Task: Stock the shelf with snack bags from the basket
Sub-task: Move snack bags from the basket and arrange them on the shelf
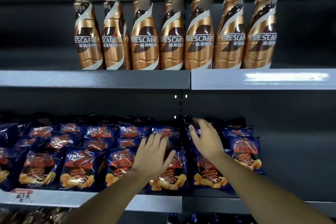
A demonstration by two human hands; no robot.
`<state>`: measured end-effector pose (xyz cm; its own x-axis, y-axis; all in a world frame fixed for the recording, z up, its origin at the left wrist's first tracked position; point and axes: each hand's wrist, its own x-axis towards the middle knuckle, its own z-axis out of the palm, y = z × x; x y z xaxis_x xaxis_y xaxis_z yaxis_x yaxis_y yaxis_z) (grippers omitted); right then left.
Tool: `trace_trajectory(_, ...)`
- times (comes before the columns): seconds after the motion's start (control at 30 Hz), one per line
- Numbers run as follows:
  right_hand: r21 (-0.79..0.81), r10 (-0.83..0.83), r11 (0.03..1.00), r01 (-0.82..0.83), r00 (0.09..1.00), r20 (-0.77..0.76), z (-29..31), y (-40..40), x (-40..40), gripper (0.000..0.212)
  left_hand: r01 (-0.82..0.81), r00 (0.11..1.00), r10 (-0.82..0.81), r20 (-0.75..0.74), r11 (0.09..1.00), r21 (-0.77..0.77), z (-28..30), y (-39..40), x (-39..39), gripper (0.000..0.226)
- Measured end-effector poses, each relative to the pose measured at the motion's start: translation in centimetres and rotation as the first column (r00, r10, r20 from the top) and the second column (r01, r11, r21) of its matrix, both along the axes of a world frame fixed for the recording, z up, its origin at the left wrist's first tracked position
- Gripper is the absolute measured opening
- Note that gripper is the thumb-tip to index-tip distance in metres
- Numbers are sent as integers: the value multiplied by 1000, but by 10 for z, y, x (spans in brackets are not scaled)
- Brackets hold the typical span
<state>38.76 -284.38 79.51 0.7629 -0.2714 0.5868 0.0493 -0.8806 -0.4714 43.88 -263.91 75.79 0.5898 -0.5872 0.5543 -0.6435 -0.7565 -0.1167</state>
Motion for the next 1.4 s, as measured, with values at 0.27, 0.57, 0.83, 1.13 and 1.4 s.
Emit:
trace_trajectory(0.27,-34,-47,998,46,998,-38,3,-34,-26,42,-28,994,55,-91,962,270,31,-28,37,52)
trace_trajectory(0.57,-55,-19,998,17,999,-29,-3,-22,-23,40,-22,980,68,-187,971,237,36,-25,46,35)
trace_trajectory(0.83,-133,-32,991,25,998,-51,-4,-30,-26,40,-8,984,58,-166,957,291,40,-38,58,34)
trace_trajectory(1.13,-262,-127,958,115,992,-28,-13,-24,-38,51,87,992,-70,-108,983,164,38,-35,46,40)
trace_trajectory(1.4,-298,-108,951,84,992,-67,-26,7,-51,66,86,996,-86,0,995,-51,16,-21,12,47)
